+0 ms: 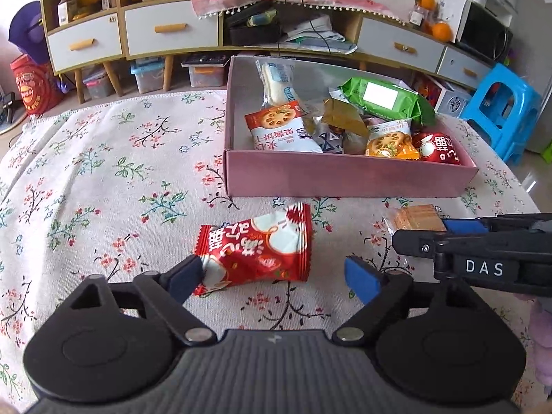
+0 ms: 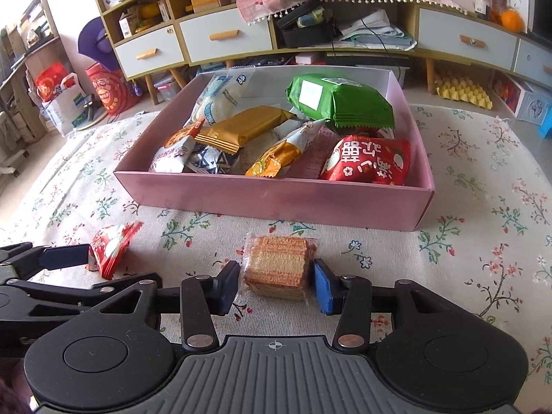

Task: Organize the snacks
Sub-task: 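Grasp the red-white candy bag with the left tool while the right tool grasps the wafer packet, then lift both packets, carry them over the pink box and lower them in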

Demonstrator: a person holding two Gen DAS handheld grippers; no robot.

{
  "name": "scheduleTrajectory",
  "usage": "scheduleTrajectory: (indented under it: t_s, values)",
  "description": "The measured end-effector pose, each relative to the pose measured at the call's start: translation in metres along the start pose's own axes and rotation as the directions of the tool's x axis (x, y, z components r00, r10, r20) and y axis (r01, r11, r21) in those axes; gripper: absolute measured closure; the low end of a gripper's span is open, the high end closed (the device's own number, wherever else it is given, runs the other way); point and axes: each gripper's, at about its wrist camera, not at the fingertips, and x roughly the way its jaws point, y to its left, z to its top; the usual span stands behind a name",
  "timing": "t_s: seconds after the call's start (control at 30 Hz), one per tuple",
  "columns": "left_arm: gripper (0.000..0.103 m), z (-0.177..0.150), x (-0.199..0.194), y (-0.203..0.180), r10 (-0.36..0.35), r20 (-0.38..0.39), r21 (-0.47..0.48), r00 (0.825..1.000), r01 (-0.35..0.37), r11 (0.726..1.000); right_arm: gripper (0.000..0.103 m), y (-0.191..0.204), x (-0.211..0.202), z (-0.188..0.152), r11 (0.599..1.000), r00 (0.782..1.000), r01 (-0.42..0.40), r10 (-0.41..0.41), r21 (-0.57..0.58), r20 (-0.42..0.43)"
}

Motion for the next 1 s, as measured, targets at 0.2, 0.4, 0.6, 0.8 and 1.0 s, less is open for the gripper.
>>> scheduleTrajectory:
  t_s: [0.2, 0.4, 0.6, 0.8, 1.0]
  values:
    - [0.058, 0.000, -0.004, 0.002, 0.023, 0.019, 0.014, 1.000, -0.023, 1.000, 0.059, -0.001, 0.000, 0.001, 1.000, 1.000, -0.004, 0.004, 0.001, -0.002]
    - [0.066, 0.002, -0.008, 0.009, 0.000, 0.017, -0.016, 1.000, 0.000, 1.000, 0.059, -0.003, -0.002, 0.002, 1.000, 1.000, -0.006, 0.006, 0.009, -0.009]
    - [0.069, 0.001, -0.012, 0.008, -0.017, 0.009, 0.000, 1.000, 0.017, 1.000, 0.059, -0.006, -0.009, 0.003, 1.000, 1.000, -0.018, 0.018, 0.018, -0.010]
    - [0.070, 0.001, -0.021, 0.011, -0.050, 0.011, -0.012, 0.999, 0.050, 0.999, 0.059, -0.008, -0.022, 0.003, 0.999, 0.999, -0.041, 0.041, 0.008, -0.001]
    - [0.071, 0.000, -0.031, 0.013, -0.068, 0.024, -0.028, 0.997, 0.069, 0.997, 0.059, -0.011, -0.035, 0.004, 0.998, 0.998, -0.066, 0.066, 0.017, 0.000]
